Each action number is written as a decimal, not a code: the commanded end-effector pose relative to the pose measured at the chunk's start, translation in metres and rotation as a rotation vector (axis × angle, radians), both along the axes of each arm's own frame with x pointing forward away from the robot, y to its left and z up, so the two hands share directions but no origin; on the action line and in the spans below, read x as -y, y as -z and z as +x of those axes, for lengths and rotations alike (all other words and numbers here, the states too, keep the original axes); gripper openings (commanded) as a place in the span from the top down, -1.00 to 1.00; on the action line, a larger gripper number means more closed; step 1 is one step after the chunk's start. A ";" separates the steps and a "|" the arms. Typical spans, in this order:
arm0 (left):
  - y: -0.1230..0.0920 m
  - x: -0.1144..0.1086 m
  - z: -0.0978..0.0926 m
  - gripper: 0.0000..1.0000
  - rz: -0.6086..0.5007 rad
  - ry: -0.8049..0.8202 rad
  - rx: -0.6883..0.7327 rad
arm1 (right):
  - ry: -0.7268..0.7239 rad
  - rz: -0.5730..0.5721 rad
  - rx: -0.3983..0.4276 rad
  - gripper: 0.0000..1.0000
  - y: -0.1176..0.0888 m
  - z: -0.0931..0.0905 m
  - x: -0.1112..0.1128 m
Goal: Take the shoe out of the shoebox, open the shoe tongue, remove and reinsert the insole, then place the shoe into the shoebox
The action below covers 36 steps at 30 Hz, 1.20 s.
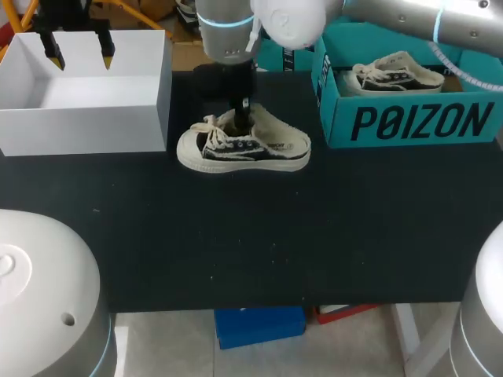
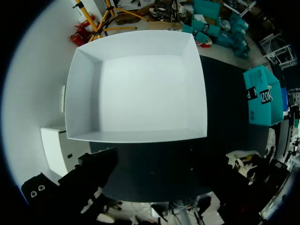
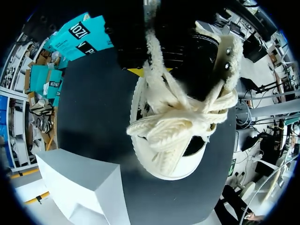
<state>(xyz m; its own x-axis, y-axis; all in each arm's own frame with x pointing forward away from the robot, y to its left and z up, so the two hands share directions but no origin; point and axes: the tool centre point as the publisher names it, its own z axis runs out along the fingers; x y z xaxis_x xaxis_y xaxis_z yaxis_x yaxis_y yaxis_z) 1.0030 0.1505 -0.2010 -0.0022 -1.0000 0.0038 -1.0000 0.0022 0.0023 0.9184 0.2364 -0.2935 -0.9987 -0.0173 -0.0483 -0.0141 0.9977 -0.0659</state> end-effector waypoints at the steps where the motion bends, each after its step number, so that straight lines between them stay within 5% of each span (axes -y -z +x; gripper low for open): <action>1: -0.001 0.000 -0.001 -1.00 0.003 -0.001 -0.001 | 0.000 0.006 -0.005 1.00 0.019 -0.003 -0.009; 15: -0.001 0.000 -0.001 -1.00 0.003 -0.001 -0.001 | -0.019 0.056 -0.049 1.00 0.074 -0.018 -0.031; 27: -0.001 0.000 -0.001 -1.00 0.003 -0.001 -0.001 | -0.023 0.079 -0.109 1.00 0.097 -0.031 -0.032; 29: -0.001 0.000 -0.001 -1.00 0.003 -0.001 -0.001 | -0.021 0.080 -0.112 0.19 0.097 -0.031 -0.031; 30: -0.001 0.000 -0.001 -1.00 0.003 -0.001 -0.001 | -0.019 0.079 -0.112 -1.00 0.096 -0.031 -0.030; 36: -0.001 0.000 -0.001 -1.00 0.003 -0.001 -0.001 | -0.011 0.077 -0.106 -1.00 0.079 -0.027 -0.024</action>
<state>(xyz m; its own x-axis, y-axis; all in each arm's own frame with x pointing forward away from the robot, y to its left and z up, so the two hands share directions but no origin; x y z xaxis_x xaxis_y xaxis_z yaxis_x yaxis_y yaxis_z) 1.0031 0.1504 -0.2010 -0.0022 -1.0000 0.0038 -1.0000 0.0022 0.0023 0.8917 0.2655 -0.3843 -0.9979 -0.0286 0.0578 -0.0279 0.9995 0.0136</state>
